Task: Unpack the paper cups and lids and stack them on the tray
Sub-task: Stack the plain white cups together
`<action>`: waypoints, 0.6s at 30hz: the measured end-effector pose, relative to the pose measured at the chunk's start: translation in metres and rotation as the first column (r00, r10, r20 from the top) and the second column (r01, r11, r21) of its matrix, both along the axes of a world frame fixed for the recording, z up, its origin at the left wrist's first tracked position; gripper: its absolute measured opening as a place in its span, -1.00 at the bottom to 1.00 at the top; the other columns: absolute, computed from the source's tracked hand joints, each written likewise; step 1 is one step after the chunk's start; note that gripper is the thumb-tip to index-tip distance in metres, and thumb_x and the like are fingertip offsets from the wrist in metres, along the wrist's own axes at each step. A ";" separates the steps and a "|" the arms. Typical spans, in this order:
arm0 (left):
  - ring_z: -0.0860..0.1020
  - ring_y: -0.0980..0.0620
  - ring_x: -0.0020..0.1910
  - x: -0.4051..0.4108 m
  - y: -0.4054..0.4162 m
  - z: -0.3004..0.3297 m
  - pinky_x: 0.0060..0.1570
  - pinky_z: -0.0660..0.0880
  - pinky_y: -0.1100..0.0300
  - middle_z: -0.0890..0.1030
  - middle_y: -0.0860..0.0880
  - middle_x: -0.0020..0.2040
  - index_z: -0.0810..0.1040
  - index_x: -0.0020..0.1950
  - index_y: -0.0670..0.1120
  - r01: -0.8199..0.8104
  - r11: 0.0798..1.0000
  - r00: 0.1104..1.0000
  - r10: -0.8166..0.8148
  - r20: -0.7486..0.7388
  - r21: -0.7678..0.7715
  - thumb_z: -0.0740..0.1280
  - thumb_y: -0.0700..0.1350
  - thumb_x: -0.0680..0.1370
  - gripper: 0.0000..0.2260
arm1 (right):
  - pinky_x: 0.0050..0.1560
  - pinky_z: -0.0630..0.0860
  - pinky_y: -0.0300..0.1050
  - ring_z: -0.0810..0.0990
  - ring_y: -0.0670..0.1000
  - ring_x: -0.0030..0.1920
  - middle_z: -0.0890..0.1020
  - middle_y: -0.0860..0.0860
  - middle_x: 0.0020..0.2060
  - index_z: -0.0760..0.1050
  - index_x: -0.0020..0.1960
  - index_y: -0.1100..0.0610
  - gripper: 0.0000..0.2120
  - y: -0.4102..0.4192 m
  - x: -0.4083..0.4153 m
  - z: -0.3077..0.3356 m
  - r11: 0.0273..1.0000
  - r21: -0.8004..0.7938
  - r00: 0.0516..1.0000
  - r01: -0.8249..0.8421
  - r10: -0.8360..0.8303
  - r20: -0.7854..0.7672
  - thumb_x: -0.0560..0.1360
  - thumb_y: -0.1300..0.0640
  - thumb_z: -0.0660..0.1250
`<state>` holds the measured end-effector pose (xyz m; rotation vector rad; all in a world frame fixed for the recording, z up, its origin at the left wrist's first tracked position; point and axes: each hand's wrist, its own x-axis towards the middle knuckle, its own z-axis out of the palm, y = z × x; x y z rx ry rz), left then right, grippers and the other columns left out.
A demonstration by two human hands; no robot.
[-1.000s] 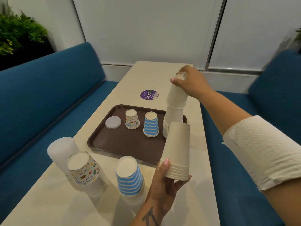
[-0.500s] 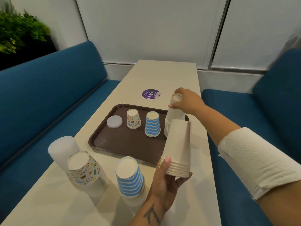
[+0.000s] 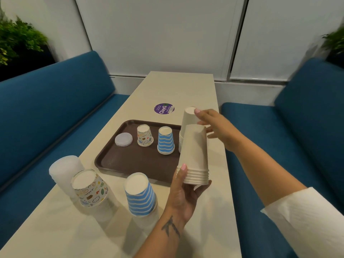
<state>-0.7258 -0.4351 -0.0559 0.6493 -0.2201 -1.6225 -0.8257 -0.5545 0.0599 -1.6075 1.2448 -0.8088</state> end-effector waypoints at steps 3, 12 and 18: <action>0.64 -0.16 -0.03 -0.003 0.001 0.006 -0.12 0.62 -0.03 0.64 -0.22 0.06 0.49 0.28 -0.13 -0.004 1.000 1.000 0.005 0.021 -0.022 0.68 0.12 0.00 -0.09 | 0.00 0.52 -0.08 0.53 -0.03 0.04 0.50 -0.04 0.13 0.37 0.22 -0.01 -0.54 0.012 0.002 -0.008 0.997 0.075 0.999 -0.001 -0.002 0.038 0.45 -0.25 0.31; 0.64 -0.15 0.00 -0.005 0.011 0.014 -0.08 0.62 -0.07 0.63 -0.22 0.09 0.51 0.27 -0.12 -0.002 0.999 1.000 0.003 0.026 -0.034 0.68 0.14 0.00 -0.10 | -0.22 0.53 -0.22 0.56 -0.07 -0.06 0.51 -0.11 -0.02 0.34 0.23 0.03 -0.58 0.025 0.001 -0.003 0.996 0.067 0.990 0.050 -0.059 0.128 0.47 -0.13 0.36; 0.65 -0.14 -0.02 -0.002 0.019 0.011 -0.08 0.62 -0.09 0.63 -0.21 0.10 0.50 0.29 -0.12 0.010 1.000 1.000 -0.009 0.012 -0.029 0.68 0.11 0.01 -0.09 | -0.20 0.56 -0.20 0.57 -0.06 -0.09 0.54 -0.06 -0.02 0.36 0.22 0.08 -0.57 0.020 0.002 0.016 0.997 0.034 0.991 0.063 -0.067 0.119 0.49 -0.14 0.33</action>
